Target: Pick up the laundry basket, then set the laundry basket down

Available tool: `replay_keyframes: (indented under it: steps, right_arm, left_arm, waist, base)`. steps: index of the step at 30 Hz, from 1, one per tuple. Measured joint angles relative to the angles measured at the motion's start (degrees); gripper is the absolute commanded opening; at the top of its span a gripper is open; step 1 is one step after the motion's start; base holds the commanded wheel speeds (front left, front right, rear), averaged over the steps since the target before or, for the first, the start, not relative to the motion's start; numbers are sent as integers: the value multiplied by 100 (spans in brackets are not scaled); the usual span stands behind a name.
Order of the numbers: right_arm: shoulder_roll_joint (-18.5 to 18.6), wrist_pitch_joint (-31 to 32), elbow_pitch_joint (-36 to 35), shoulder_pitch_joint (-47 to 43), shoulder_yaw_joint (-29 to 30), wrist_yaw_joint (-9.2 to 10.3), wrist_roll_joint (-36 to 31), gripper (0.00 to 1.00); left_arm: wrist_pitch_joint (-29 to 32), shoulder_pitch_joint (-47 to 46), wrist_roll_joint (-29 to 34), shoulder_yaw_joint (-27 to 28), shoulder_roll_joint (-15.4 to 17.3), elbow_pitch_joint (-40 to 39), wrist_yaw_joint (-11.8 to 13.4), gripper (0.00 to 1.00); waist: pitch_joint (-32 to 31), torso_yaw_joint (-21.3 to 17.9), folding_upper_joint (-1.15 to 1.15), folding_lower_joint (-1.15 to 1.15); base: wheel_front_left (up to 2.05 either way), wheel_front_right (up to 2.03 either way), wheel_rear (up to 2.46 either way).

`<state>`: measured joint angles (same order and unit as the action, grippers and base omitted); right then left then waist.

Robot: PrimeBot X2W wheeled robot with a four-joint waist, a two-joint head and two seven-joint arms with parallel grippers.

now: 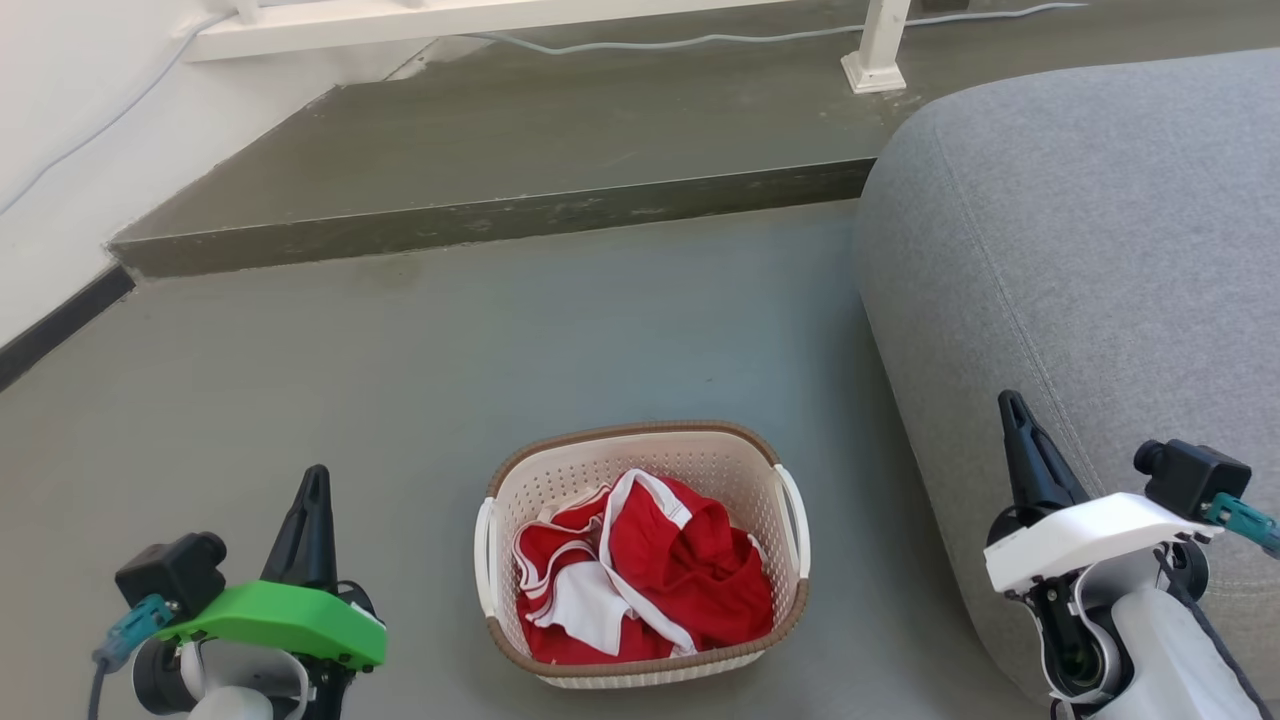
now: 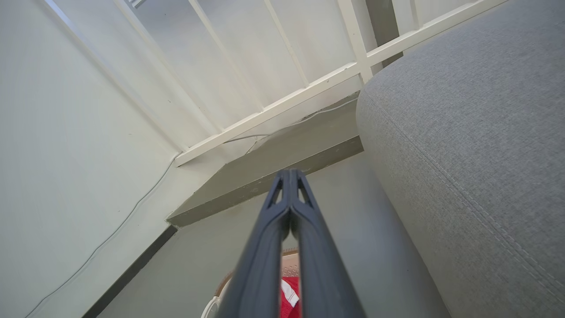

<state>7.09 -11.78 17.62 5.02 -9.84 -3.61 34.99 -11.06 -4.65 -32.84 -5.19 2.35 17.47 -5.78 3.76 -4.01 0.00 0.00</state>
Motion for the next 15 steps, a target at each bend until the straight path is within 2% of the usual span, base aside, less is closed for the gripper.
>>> replay_keyframes:
  steps: [15]
  right_arm:
    - [-81,300,-15,0,271,-57,877,0]
  left_arm:
    - [323,0,-931,174,-3,1,-1,0]
  waist:
    - [-60,68,0,0]
  base:
    - [0,0,0]
